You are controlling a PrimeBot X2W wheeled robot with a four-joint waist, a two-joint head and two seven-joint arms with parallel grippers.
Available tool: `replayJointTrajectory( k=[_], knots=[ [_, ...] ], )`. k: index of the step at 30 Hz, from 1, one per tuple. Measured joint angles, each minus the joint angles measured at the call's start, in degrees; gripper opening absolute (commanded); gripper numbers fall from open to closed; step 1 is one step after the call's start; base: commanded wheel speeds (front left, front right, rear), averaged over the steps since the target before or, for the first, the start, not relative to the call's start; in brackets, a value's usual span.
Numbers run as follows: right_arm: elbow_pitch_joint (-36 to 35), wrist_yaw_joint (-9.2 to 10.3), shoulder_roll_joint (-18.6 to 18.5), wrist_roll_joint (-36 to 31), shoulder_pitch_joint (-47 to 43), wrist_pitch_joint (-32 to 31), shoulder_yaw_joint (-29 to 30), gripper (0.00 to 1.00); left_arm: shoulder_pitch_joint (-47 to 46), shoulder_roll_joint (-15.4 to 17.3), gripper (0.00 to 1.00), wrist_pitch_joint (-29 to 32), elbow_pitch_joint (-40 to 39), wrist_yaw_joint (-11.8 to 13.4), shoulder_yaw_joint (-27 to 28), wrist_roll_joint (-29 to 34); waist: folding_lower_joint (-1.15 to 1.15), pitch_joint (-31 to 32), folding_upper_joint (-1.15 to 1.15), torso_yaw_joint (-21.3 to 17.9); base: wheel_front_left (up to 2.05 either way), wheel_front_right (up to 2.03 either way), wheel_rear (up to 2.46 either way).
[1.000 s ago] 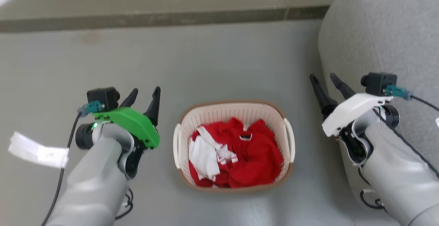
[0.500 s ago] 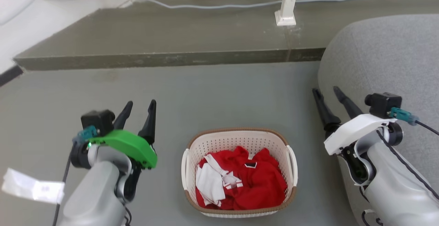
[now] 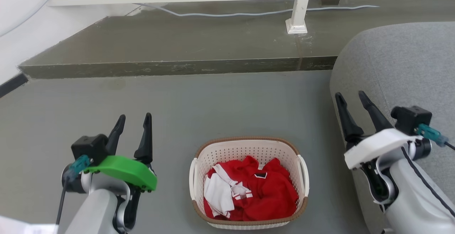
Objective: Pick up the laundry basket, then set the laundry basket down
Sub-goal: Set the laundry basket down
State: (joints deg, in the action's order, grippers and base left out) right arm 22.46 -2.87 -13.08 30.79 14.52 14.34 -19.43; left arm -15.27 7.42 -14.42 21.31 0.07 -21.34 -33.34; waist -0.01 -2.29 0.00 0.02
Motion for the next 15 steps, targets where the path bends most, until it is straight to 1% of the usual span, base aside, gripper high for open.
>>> replayJointTrajectory(
  k=[2, 7, 15],
  knots=[
    [-0.88, 0.52, 0.05, -0.56, -1.13, 0.01, 0.81, 1.00, 1.08, -0.15, 1.00, 0.00, -1.58, 0.00, 0.79, 0.42, 0.00, 0.00, 0.00, 0.00, 0.00, 0.00, 0.00],
    [-2.33, 0.56, 0.44, -2.33, -3.39, 0.00, 2.54, 1.00, 4.11, -0.87, 1.00, 0.00, -4.36, 0.04, 2.77, 2.96, 0.00, 0.09, 0.00, -0.06, 0.00, 0.00, 0.00],
    [-4.20, 0.55, 0.96, -4.02, -5.63, 0.01, 4.28, 1.00, 7.63, -1.94, 1.00, 0.00, -7.49, -0.03, 4.87, 3.81, 0.00, 0.45, 0.00, -0.20, 0.00, 0.00, 0.00]
  ],
)
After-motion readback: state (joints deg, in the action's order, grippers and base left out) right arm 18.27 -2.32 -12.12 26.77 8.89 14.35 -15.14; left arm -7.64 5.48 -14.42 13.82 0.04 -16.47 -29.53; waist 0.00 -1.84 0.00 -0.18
